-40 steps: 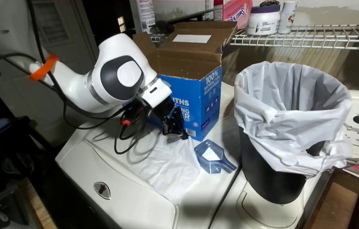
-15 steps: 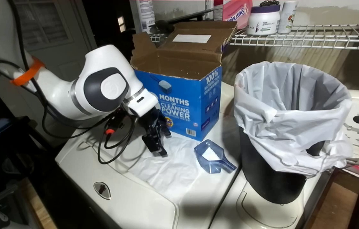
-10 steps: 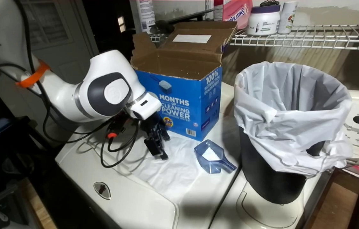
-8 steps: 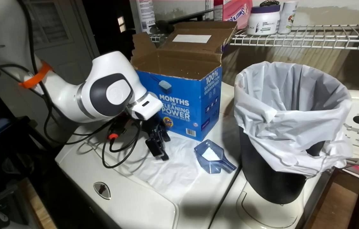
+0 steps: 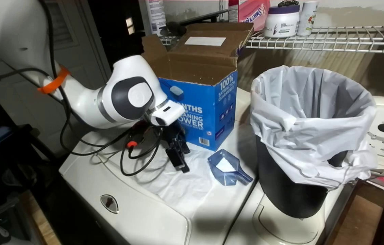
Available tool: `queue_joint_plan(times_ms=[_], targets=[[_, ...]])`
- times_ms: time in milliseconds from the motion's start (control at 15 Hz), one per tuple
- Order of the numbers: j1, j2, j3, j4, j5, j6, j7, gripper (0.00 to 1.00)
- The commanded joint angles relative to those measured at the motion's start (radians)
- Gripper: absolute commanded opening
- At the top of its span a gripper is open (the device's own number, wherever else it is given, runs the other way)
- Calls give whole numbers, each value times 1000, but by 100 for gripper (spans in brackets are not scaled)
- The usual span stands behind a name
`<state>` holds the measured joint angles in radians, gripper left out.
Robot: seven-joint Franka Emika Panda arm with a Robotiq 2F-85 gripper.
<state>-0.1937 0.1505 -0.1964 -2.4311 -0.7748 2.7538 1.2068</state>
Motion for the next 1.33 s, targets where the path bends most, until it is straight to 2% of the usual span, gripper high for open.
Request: queue_joint_plan(times_ms=[0, 467, 600, 733, 867, 1267], targets=[[41, 60, -42, 53, -24, 1, 18, 100], [77, 118, -88, 91, -24, 22, 29, 100], [87, 131, -100, 100, -24, 28, 31, 87], [95, 139, -109, 110, -23, 30, 32, 64], [104, 140, -116, 115, -29, 27, 37, 55], [119, 145, -124, 135, -30, 23, 35, 12]])
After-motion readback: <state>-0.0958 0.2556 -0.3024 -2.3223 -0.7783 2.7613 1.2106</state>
